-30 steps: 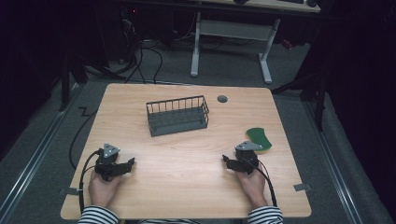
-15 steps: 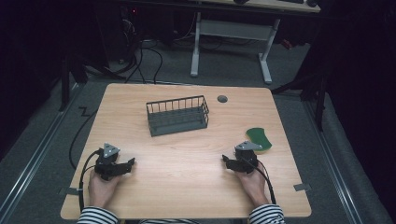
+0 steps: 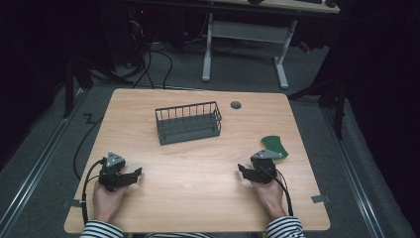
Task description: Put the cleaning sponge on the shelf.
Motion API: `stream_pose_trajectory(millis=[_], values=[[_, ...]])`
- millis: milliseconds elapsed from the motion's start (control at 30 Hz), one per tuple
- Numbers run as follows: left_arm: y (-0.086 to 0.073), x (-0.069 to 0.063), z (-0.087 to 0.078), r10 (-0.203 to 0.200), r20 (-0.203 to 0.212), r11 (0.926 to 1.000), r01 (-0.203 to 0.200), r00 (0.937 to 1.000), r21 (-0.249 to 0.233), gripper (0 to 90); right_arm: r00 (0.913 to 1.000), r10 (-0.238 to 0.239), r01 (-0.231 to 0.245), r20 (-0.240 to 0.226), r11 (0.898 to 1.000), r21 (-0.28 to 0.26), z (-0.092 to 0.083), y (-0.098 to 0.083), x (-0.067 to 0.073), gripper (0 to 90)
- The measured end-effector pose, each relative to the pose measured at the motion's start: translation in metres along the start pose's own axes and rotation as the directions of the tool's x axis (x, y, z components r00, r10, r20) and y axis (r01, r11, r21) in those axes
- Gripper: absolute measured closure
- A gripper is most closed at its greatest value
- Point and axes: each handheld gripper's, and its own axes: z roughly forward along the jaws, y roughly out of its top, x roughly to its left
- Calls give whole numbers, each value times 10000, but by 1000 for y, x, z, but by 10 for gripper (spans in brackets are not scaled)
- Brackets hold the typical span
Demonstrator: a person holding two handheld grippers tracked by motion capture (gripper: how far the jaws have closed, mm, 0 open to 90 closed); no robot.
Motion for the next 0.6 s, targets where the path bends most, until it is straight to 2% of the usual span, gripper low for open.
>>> stream_pose_trajectory(millis=[67, 167, 267, 367, 600], values=[[3, -1, -3, -120, 209, 9999, 122, 9997, -110, 286, 10000, -35, 35, -6, 10000, -39, -4, 4, 0, 404], [10, -4, -7, -12, 315, 9994, 22, 9995, -332, 291, 9999, 2, -5, -133, 9996, -288, -10, 10, -1, 413], [18, -7, -11, -133, 265, 9989, 144, 9996, -451, 293, 9996, 94, -103, -256, 9993, -360, -13, 17, -4, 423], [27, -7, -13, -410, 395, 9978, 430, 9984, -502, 303, 9984, 308, -325, -471, 9989, -346, -14, 25, -8, 446], [51, -11, -16, -415, 585, 9959, 460, 9974, -774, 329, 9976, 432, -462, -538, 9973, -563, -11, 57, -11, 455]])
